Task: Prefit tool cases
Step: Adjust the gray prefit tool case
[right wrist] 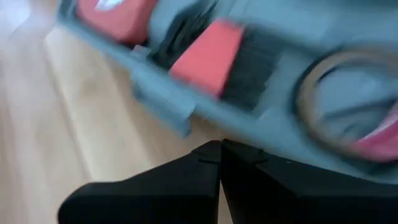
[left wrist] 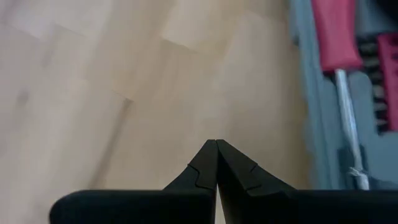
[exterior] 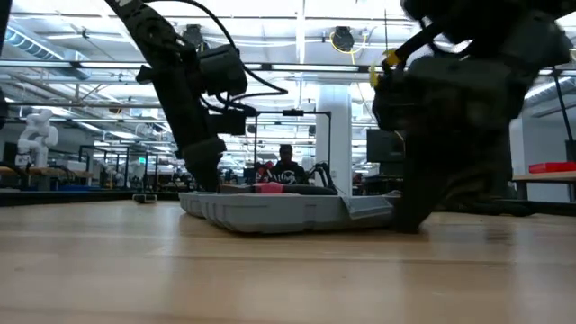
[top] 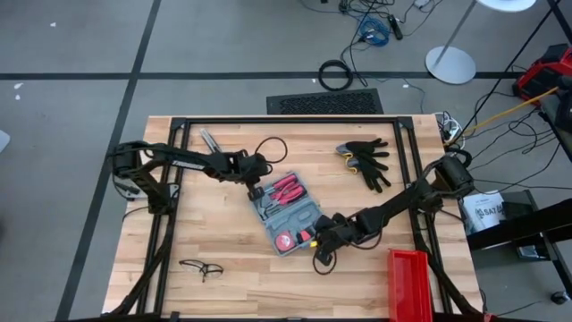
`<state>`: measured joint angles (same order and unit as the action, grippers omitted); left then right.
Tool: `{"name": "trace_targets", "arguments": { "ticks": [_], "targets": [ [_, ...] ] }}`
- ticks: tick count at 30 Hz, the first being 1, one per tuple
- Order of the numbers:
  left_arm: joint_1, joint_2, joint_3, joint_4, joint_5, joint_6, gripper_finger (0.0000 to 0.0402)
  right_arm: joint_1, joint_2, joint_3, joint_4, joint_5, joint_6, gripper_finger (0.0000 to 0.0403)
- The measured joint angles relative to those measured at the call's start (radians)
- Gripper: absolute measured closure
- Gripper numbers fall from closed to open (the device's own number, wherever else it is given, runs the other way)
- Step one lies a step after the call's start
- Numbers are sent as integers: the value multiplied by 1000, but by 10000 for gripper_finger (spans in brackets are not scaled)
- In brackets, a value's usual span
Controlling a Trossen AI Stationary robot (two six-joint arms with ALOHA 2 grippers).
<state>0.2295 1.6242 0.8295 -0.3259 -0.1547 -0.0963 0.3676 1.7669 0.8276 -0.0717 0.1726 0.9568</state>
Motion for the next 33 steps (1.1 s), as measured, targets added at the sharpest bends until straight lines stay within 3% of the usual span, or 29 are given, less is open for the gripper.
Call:
{"name": "trace_targets", "arguments": {
  "ticks": [4, 20, 27, 33],
  "targets": [
    [-6, -3, 0, 1, 54, -27, 393, -57, -10, -1, -25, 30, -66, 403],
    [-67, -16, 0, -114, 35, -166, 393, -254, -33, -2, -152, 27, -315, 403],
    [-108, -68, -1, -119, 94, -211, 393, -321, -116, -11, -311, 209, -390, 403],
    [-131, -86, 1, -117, 71, -231, 393, -316, -194, -6, -341, 160, -379, 403]
  ]
}}
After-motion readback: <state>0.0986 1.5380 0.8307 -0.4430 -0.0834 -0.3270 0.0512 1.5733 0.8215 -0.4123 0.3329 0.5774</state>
